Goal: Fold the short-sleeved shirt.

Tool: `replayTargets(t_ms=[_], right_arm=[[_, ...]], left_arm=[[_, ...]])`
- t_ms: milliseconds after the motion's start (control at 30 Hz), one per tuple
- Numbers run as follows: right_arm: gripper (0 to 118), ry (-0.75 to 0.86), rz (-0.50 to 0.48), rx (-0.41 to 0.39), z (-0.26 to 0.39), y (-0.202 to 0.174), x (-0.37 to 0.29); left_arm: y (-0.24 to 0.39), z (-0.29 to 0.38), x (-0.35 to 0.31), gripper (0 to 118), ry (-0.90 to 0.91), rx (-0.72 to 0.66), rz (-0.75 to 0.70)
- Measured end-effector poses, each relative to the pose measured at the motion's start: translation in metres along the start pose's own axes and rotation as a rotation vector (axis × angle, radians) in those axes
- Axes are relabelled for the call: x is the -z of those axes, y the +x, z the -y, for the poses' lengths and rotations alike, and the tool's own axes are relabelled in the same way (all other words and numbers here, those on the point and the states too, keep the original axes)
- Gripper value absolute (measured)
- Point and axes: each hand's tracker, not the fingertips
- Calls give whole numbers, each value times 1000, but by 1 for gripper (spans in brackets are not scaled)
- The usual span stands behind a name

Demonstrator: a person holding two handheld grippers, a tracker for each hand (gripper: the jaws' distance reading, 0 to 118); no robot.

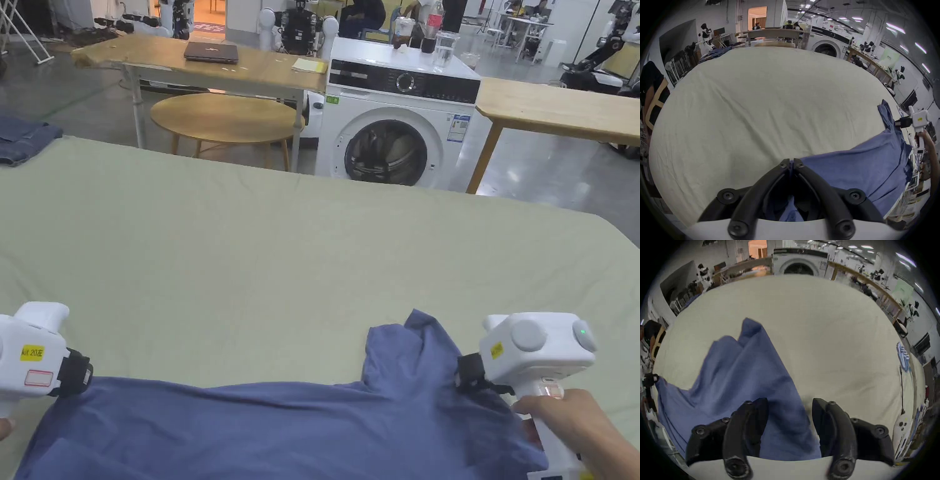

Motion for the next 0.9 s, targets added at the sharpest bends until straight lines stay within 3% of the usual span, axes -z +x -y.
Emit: replayTargets(t_ms=[67,100,167,533,900], right_arm=[[54,2,-21,38,-1,6,8],[40,17,-15,51,0,6,5],[0,44,-20,44,2,4,3],[0,249,-61,65,52,-3,-95],[0,393,-6,35,146,-3,-205]], left_arm=[[1,0,-1,0,4,4,-2],[1,0,-1,0,3,4,-4],[2,0,-2,0,7,5,0],[-1,5,-21,0,54,8,21],[-17,40,-101,0,201,-13,92]])
